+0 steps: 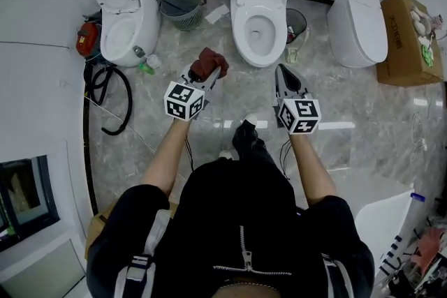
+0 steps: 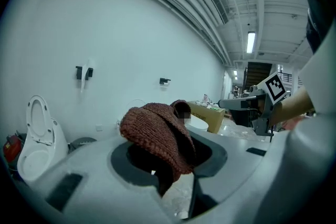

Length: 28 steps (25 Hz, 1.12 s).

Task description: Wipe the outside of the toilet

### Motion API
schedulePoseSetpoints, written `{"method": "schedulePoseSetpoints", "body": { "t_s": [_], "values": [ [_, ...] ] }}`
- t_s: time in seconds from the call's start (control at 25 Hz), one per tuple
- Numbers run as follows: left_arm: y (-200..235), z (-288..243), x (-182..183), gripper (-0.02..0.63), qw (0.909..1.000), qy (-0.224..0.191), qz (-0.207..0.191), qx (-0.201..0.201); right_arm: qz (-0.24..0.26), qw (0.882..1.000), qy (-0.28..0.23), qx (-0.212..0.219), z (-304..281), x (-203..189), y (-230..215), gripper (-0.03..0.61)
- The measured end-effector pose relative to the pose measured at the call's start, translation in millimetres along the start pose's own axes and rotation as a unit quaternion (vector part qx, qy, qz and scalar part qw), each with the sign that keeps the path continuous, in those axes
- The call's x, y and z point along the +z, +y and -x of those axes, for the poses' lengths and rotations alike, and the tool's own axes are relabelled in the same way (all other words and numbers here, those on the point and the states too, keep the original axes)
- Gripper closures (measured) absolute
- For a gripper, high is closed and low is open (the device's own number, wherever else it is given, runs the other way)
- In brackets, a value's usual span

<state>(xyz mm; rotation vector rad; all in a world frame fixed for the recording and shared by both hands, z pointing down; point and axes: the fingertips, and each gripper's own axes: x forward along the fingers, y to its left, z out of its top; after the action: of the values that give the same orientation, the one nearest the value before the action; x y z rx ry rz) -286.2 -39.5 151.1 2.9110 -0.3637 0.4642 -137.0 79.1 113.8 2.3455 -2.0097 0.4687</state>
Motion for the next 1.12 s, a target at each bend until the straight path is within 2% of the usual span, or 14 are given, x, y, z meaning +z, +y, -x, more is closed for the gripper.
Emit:
{"method": "schedulePoseSetpoints", "body": {
  "t_s": [0.32, 0.6, 0.84, 1.12],
  "values": [
    [47, -77, 16, 0.482, 0.9997, 0.019, 0.009, 0.015, -0.008, 1.000, 0.014, 0.011, -80, 18, -63, 0.577],
    [89, -112, 15, 0.482, 0.9992, 0.032, 0.013, 0.019, -0.019, 0.999, 0.036, 0.016, -127, 10, -69, 0.577],
    [138, -143, 8, 0.482, 0.9991, 0.041, 0.013, -0.004, -0.029, 0.998, 0.048, -0.006, -171, 2, -67, 0.577],
    [230, -191, -10, 0.483, 0.9964, 0.063, 0.006, -0.057, -0.038, 0.996, 0.071, -0.043, -266, -11, -52, 0.577]
  ]
}}
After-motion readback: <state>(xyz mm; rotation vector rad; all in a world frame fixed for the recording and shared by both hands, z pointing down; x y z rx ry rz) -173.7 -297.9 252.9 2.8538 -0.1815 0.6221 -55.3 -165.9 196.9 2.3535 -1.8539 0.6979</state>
